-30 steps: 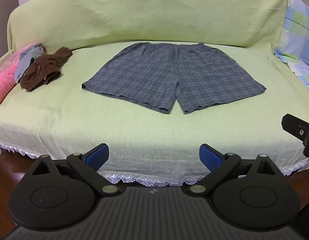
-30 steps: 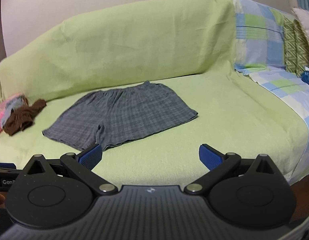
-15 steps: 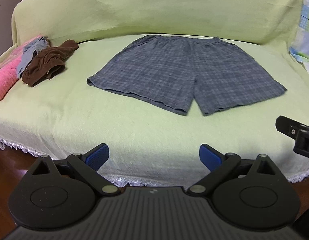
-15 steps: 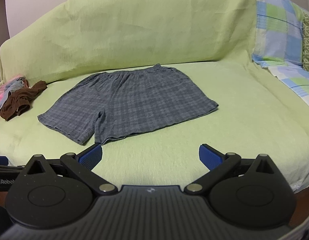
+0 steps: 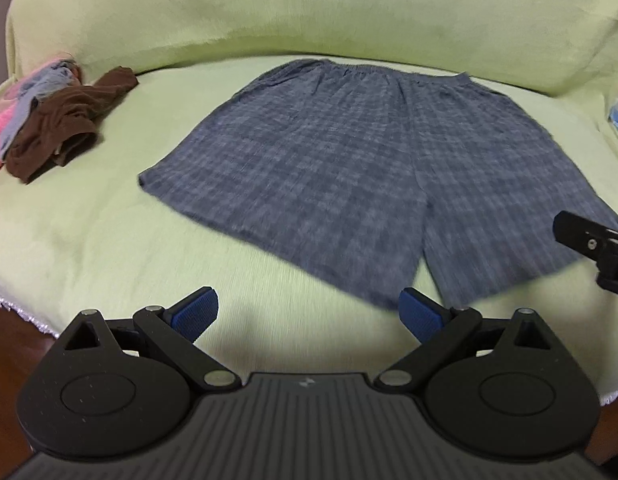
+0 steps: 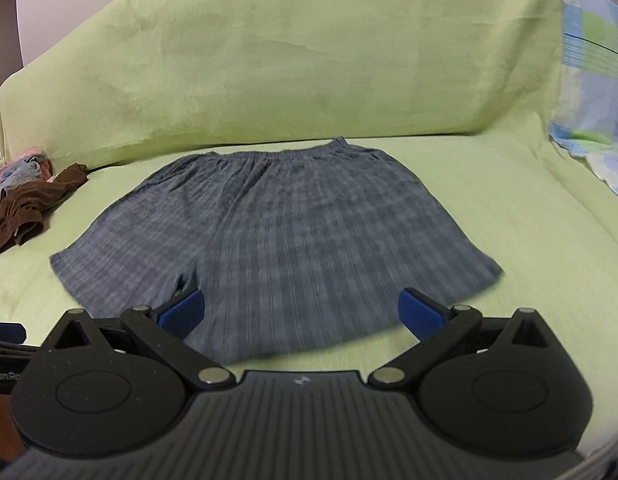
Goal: Fold clothes
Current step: 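Lower both grippers toward the leg hems of the shorts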
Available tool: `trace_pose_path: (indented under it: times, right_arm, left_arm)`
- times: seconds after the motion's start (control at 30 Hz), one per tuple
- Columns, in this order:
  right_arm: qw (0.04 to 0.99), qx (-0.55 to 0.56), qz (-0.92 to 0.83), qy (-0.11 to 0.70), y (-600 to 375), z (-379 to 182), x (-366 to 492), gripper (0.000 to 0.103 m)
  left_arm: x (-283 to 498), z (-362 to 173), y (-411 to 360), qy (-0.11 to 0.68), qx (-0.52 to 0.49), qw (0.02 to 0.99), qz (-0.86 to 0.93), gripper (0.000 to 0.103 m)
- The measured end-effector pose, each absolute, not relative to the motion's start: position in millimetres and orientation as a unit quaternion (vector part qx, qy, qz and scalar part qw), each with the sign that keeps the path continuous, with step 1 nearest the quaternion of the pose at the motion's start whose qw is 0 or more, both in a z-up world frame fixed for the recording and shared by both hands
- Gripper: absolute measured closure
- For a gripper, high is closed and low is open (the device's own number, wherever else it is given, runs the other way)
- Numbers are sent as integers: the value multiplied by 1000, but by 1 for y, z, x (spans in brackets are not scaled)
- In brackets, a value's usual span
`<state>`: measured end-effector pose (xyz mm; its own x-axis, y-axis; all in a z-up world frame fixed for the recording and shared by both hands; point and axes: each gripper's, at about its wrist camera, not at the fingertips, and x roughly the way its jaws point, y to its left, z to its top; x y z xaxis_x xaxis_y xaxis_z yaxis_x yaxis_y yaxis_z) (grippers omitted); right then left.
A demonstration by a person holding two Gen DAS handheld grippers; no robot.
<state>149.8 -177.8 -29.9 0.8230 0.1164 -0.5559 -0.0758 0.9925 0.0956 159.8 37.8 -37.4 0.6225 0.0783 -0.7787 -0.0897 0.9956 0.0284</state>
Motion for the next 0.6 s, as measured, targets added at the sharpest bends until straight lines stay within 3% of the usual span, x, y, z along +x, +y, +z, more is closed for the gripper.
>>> trace_pose_path:
  times: [0.6]
  right_arm:
    - [917,33,52,394,-184,28,209,1]
  left_arm:
    - [235,14,37,516,-10,854,64,5]
